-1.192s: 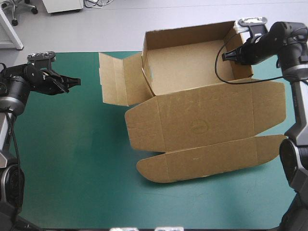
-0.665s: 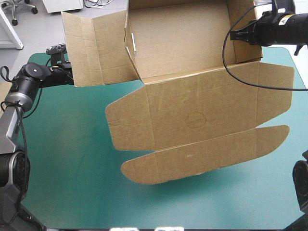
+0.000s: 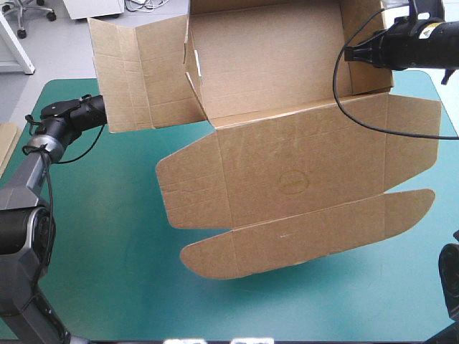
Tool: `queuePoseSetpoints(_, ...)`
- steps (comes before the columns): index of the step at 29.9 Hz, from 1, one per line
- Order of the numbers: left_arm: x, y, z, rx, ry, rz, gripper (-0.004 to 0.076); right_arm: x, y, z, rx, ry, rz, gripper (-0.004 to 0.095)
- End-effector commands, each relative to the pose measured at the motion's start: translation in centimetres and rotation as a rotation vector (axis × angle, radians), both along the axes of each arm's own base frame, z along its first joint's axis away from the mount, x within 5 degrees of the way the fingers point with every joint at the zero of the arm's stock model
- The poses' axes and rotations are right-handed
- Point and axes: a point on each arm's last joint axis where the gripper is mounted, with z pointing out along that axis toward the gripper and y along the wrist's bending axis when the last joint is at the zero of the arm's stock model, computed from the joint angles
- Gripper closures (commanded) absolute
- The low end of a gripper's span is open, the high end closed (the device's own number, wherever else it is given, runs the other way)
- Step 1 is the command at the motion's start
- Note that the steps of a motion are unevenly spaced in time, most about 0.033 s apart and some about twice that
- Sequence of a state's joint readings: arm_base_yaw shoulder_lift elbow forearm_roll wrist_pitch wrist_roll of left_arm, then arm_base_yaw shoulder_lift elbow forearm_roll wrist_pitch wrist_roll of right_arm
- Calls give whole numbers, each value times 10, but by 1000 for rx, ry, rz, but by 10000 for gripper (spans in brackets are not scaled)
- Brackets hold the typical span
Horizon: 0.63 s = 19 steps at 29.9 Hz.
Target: Fold the box
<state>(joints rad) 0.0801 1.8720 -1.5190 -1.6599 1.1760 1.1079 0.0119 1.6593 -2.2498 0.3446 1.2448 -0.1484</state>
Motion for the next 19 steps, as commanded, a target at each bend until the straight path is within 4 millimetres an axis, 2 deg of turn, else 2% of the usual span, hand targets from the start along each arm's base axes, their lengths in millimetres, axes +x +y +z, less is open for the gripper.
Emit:
queuePoseSetpoints(1, -33, -11, 61, -109, -159, -94, 724, -12, 1, 12, 39, -34, 8, 928)
queuePoseSetpoints(9, -63, -29, 94, -102, -240, -147, 724, -3, 1, 6, 44, -13, 13, 928)
queuePoseSetpoints(19, -80, -42, 109, -117, -264, -189, 724, 3, 2, 1, 45, 4, 16, 927)
